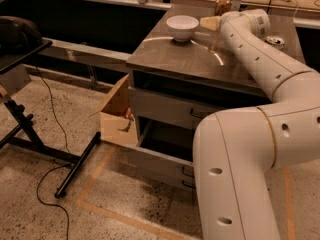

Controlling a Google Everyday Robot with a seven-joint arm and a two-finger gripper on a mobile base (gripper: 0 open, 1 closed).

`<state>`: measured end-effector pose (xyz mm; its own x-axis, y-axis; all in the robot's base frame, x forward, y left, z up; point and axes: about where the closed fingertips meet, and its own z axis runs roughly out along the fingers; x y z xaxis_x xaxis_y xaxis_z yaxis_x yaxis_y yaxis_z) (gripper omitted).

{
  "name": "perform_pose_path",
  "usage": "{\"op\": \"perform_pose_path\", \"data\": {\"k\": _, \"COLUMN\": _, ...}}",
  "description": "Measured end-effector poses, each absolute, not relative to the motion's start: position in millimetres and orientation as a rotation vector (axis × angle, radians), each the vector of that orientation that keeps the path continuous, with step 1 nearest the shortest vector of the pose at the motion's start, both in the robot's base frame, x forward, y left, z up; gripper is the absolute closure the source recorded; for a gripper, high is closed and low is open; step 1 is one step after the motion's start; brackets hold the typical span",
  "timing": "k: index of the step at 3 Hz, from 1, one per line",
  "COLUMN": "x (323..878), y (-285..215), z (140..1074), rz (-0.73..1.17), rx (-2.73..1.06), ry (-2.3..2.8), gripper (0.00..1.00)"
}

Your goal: Place orange can into white bowl

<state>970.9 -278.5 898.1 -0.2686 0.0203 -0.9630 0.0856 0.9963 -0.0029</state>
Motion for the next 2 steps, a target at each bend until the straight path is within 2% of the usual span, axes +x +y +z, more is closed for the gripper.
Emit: {"op": "perform_pose_path", "data": {"k": 2, "x": 993, "y": -270, "z": 883, "rz": -0.029, "rx": 0.029, "ry": 1.767, "gripper": 0.00}}
